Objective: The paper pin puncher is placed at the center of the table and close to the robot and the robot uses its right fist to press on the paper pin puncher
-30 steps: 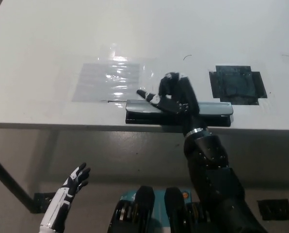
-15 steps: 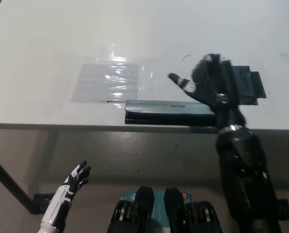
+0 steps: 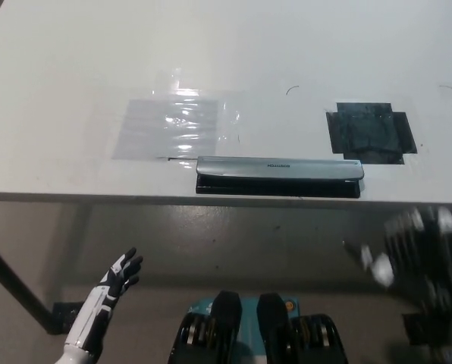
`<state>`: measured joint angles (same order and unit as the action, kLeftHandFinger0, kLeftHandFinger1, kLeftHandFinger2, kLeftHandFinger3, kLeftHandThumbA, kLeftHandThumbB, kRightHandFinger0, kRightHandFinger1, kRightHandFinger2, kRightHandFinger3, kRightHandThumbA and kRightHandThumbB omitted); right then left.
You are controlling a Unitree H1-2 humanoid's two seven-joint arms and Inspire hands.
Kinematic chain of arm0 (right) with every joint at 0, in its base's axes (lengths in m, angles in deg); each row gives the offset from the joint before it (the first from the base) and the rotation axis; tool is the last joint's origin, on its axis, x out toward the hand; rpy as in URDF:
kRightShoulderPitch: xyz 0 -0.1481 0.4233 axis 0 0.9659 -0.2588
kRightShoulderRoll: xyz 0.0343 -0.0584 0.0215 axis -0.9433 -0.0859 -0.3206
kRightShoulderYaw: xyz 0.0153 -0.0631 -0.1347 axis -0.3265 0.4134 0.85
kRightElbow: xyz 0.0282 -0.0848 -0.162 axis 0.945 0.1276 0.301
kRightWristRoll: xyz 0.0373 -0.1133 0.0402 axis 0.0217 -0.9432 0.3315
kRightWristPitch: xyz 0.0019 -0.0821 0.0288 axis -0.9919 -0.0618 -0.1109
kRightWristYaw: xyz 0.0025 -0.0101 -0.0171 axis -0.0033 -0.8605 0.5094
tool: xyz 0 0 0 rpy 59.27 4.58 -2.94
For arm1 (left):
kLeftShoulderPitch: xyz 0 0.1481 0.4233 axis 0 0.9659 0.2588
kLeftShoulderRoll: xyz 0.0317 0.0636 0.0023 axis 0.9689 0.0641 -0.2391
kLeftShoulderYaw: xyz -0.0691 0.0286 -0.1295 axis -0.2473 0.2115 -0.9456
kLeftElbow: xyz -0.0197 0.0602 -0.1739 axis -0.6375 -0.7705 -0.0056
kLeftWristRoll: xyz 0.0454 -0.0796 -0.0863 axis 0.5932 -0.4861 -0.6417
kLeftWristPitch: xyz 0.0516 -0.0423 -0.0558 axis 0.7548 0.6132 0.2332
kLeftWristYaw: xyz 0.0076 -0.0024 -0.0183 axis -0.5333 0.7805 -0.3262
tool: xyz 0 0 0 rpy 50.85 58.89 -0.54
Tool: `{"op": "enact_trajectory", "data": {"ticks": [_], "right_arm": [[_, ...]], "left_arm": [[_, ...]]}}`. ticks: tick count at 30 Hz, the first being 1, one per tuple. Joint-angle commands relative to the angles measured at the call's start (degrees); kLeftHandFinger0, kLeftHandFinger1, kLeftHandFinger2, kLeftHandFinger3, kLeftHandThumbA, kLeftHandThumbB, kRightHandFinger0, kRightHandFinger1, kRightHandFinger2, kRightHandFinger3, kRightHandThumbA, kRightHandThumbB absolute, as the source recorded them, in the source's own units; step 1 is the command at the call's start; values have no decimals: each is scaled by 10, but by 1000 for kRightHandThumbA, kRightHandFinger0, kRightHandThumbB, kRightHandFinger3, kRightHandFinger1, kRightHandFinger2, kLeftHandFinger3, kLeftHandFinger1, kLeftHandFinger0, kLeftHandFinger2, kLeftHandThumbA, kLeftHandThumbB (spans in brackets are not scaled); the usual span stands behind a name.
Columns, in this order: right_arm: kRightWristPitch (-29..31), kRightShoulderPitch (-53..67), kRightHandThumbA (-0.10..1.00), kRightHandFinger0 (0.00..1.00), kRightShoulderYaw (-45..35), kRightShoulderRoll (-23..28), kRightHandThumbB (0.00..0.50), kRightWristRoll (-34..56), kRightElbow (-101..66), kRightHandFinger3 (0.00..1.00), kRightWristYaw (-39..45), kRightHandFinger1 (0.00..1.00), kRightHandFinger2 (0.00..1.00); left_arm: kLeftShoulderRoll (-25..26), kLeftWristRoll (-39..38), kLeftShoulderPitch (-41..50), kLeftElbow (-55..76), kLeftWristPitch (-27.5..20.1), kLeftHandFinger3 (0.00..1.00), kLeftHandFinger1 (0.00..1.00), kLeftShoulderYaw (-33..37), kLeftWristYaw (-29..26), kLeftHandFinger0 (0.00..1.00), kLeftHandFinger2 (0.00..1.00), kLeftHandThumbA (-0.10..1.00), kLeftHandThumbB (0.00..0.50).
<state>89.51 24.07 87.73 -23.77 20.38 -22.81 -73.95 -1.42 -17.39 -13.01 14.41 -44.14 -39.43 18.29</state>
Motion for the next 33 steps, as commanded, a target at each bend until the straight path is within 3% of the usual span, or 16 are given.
{"op": "enact_trajectory", "data": {"ticks": [1,2,3,4,5,9,10,13,19,21,27,29,33], "right_arm": [[24,48,1000,305,16,6,106,-27,-18,203,15,107,114],[13,53,1000,559,22,12,143,-56,-4,725,12,552,700],[12,56,1000,758,26,16,143,-62,12,1000,15,804,1000],[12,61,1000,962,30,20,167,-58,26,1000,19,1000,1000],[13,62,1000,1000,33,20,163,-54,37,1000,22,1000,1000],[65,40,1000,1000,34,24,155,-83,109,1000,10,1000,1000],[65,32,1000,1000,33,22,210,-81,128,1000,7,1000,1000],[49,14,1000,1000,35,22,267,-69,166,1000,14,1000,1000],[47,-3,1000,1000,36,25,262,-56,186,1000,25,1000,1000],[47,-4,1000,1000,36,25,285,-51,189,1000,28,1000,1000],[55,-7,1000,1000,34,23,258,-31,187,1000,41,1000,1000],[43,-7,1000,1000,34,21,286,-16,180,1000,46,1000,1000],[42,-11,1000,1000,36,23,296,-12,183,1000,55,1000,1000]], "left_arm": [[7,0,-12,33,-6,1000,1000,-4,5,1000,1000,1000,306],[7,1,-15,30,-8,1000,1000,-4,4,1000,1000,1000,307],[7,2,-17,26,-11,1000,1000,-4,3,1000,1000,1000,299],[6,5,-14,27,-13,1000,1000,-4,2,1000,1000,1000,298],[7,5,-15,27,-14,1000,1000,-4,2,1000,1000,1000,299],[8,3,-20,26,-13,1000,1000,-5,3,1000,1000,1000,301],[9,3,-22,26,-13,1000,1000,-5,3,1000,1000,1000,301],[8,1,-22,28,-8,1000,1000,-6,3,1000,1000,1000,315],[7,3,-25,29,-4,1000,1000,-6,1,1000,1000,1000,324],[8,5,-25,29,-3,1000,1000,-6,2,1000,1000,1000,318],[8,-3,-28,28,-3,1000,1000,-7,4,1000,1000,1000,318],[7,-10,-30,24,-6,1000,1000,-8,7,1000,1000,1000,320],[8,-9,-32,23,-3,1000,1000,-7,6,1000,1000,1000,317]]}}
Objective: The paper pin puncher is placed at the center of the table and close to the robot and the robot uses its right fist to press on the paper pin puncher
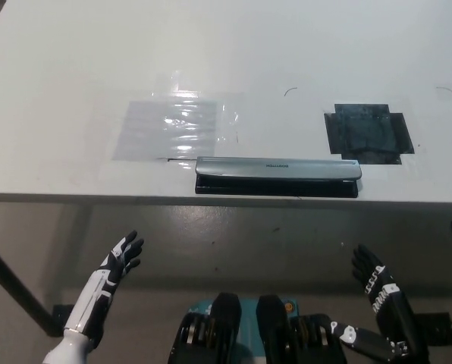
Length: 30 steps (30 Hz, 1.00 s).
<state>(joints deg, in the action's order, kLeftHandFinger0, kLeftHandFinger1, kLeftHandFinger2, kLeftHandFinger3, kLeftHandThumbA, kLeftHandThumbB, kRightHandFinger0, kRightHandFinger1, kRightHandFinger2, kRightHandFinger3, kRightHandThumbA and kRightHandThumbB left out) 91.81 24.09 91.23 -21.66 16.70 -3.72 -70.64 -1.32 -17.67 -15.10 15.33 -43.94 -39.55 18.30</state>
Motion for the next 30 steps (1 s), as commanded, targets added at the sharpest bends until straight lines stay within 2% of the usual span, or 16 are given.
{"op": "enact_trajectory", "data": {"ticks": [1,7,17,30], "right_arm": [[22,-13,1000,1000,1,2,286,25,-6,1000,23,1000,1000],[20,-16,1000,1000,0,3,283,21,-5,1000,25,1000,1000],[23,-17,1000,1000,0,6,264,18,-3,1000,30,1000,1000],[15,-16,1000,1000,5,13,288,6,-7,1000,35,1000,1000]], "left_arm": [[7,-3,-12,16,-2,1000,1000,-6,4,1000,1000,1000,325],[6,-6,-14,13,-8,1000,1000,-6,5,1000,1000,1000,303],[4,-5,-8,16,-2,1000,1000,-6,3,1000,1000,1000,315],[3,-2,-7,13,-7,1000,1000,-6,2,1000,1000,1000,300]]}}
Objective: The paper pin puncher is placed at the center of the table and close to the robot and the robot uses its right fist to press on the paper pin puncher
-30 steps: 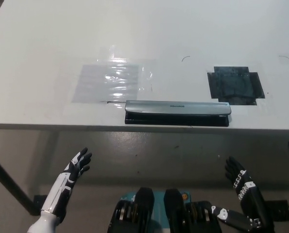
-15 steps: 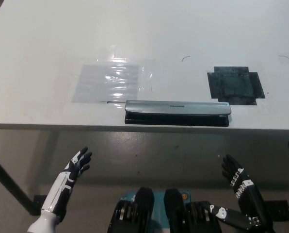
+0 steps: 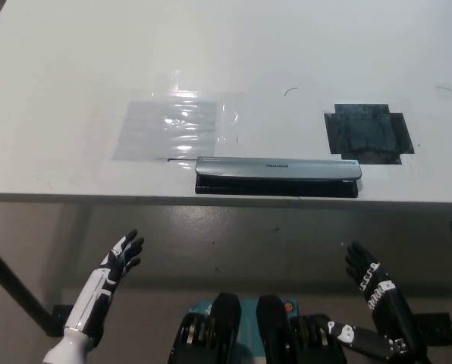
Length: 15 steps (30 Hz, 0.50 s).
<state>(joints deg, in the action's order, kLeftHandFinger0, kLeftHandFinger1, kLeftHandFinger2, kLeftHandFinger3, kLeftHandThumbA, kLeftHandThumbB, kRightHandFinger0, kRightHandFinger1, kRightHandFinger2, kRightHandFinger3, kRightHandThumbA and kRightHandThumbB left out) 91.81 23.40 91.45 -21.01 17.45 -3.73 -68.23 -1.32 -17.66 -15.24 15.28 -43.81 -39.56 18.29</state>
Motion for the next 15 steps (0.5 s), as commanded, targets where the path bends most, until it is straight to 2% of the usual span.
{"op": "enact_trajectory", "data": {"ticks": [1,8,15], "right_arm": [[14,-10,1000,1000,3,6,288,-1,-9,1000,11,1000,1000],[20,-11,1000,1000,7,9,271,-12,-7,1000,11,1000,1000],[21,-13,1000,1000,8,11,284,-17,-5,1000,10,1000,1000]], "left_arm": [[3,-2,-5,14,-10,1000,1000,-6,1,1000,1000,1000,299],[4,-4,-4,16,-5,1000,1000,-7,3,1000,1000,1000,301],[4,-2,-6,15,-4,1000,1000,-6,2,1000,1000,1000,306]]}}
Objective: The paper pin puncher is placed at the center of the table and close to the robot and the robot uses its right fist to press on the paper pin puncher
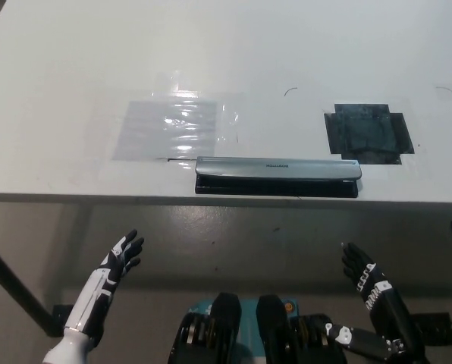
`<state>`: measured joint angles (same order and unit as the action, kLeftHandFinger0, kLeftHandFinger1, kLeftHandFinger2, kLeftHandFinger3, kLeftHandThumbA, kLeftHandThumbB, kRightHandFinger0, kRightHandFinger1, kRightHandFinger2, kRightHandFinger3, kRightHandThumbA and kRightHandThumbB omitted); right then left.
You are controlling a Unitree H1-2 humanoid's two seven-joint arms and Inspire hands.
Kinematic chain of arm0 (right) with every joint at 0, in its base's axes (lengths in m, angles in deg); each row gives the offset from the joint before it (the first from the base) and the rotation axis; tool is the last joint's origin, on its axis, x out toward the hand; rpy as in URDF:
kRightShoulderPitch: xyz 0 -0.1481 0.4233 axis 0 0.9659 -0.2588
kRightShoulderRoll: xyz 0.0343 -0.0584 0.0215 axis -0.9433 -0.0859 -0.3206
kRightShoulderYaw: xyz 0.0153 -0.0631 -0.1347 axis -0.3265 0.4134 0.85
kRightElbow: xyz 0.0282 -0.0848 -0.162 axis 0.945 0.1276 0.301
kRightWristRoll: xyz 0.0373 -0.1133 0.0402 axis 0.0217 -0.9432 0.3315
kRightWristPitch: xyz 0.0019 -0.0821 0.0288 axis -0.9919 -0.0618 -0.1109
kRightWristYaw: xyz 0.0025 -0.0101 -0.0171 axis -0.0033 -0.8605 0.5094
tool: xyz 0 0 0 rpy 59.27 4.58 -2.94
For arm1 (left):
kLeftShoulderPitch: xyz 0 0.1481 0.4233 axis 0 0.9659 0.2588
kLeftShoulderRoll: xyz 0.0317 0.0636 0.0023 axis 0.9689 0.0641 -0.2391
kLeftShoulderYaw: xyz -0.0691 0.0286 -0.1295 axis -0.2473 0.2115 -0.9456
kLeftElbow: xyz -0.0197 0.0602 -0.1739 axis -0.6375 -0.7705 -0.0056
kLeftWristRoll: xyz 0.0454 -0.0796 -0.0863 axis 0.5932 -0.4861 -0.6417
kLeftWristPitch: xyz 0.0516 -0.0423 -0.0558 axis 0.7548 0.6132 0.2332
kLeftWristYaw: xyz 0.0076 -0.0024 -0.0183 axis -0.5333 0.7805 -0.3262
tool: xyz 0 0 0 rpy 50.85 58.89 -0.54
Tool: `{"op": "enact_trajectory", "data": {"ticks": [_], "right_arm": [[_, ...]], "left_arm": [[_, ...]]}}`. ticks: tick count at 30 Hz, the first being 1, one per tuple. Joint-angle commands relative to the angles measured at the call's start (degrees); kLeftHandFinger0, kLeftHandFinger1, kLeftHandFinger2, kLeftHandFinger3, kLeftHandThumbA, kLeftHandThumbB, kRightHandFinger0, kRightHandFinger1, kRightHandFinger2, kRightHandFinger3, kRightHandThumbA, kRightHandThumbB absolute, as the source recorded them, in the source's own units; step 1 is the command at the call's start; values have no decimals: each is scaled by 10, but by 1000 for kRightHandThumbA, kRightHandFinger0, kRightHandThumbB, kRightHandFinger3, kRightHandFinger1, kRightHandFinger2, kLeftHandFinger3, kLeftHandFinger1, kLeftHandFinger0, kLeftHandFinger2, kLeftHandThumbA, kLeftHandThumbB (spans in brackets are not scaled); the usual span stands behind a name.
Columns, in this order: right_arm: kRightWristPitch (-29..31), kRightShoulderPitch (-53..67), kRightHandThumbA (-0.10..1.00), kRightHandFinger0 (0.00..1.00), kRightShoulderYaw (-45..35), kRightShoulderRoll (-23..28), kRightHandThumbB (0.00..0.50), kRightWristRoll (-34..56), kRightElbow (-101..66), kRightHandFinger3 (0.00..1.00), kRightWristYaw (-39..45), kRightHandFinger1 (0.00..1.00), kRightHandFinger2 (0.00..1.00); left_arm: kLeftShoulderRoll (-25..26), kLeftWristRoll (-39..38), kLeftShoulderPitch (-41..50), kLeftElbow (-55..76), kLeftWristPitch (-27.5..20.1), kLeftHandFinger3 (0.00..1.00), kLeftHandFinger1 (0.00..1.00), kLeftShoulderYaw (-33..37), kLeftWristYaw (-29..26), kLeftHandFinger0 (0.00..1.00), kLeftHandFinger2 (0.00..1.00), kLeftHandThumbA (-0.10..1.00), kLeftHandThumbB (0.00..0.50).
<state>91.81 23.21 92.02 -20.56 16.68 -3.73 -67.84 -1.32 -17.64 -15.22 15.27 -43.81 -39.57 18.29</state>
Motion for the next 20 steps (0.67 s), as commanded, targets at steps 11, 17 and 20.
{"op": "enact_trajectory", "data": {"ticks": [11,17,20], "right_arm": [[36,10,1000,1000,-5,15,257,-4,-7,1000,6,1000,1000],[32,6,1000,1000,-2,14,236,-6,-5,1000,4,1000,1000],[33,7,1000,1000,-1,14,236,-9,-7,1000,4,1000,1000]], "left_arm": [[-2,5,-20,8,-3,1000,1000,10,8,1000,1000,1000,317],[2,13,-19,15,6,1000,1000,10,4,1000,1000,1000,310],[0,13,-19,13,3,1000,1000,10,3,1000,1000,1000,315]]}}
